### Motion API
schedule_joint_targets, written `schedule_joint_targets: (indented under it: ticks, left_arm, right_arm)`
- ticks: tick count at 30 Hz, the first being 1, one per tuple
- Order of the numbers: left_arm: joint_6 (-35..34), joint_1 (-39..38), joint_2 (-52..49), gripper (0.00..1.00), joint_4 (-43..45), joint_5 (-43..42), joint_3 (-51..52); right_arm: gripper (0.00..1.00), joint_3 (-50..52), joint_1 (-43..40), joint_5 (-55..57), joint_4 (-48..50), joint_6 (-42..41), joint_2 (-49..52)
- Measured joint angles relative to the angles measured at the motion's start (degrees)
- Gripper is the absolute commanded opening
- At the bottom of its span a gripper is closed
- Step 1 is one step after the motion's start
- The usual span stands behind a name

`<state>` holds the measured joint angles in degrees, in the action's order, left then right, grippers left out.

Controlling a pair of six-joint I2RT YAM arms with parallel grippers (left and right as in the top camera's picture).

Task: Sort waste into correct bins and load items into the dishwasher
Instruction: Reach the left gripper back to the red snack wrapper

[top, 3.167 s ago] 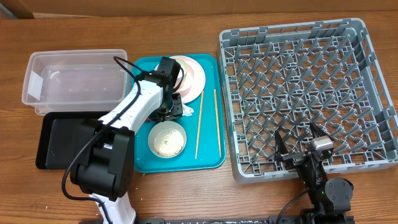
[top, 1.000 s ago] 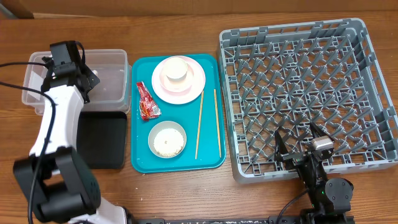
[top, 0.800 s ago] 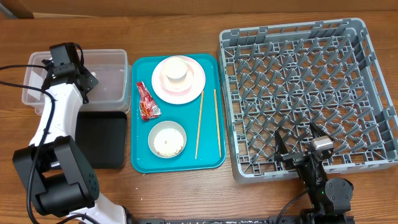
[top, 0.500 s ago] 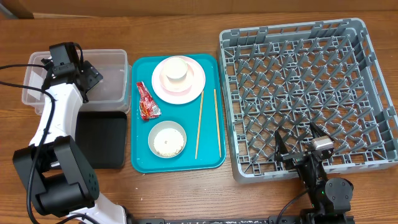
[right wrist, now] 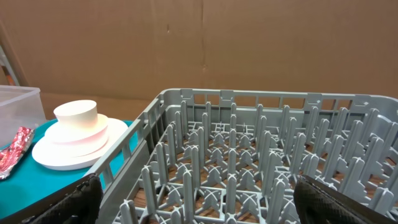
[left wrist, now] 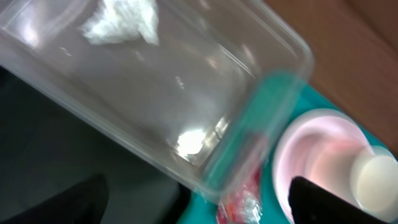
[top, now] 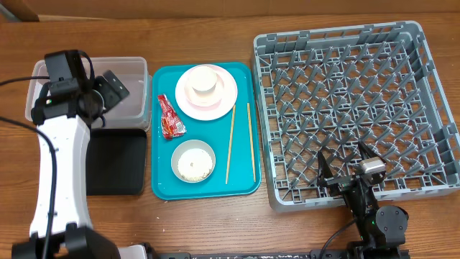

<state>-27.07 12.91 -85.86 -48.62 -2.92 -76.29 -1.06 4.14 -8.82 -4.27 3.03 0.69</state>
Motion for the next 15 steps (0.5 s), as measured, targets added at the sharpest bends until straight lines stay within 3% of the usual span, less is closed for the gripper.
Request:
schedule_joint_targets:
  ticks: [2,5,9,10,15]
  left_arm:
    - [0.0,-1.0,1.1,0.83,-4.2,-3.3,-0.3]
    - [0.8,-3.1,1.1,0.55,-9.5,-6.1,-0.2]
    - [3.7,-6.7,0.9,0.1,-13.7,-6.5,-0.2]
    - [4.8,-7.7,0.9,0.04,-14.3,-6.0,-0.2]
    - [6.3,-11.8,0.9,0.04,-15.8,-3.8,-0.2]
  right_arm:
    - [1.0,0.0,0.0,0.0,0.0,0.0,0.0]
    - [1.0,0.0,0.0,0.0,0.0,0.0,0.0]
    - [1.0,0.0,0.0,0.0,0.0,0.0,0.0]
    - [1.0,0.0,0.0,0.0,0.0,0.0,0.0]
    - [1.0,0.0,0.0,0.0,0.0,0.0,0.0]
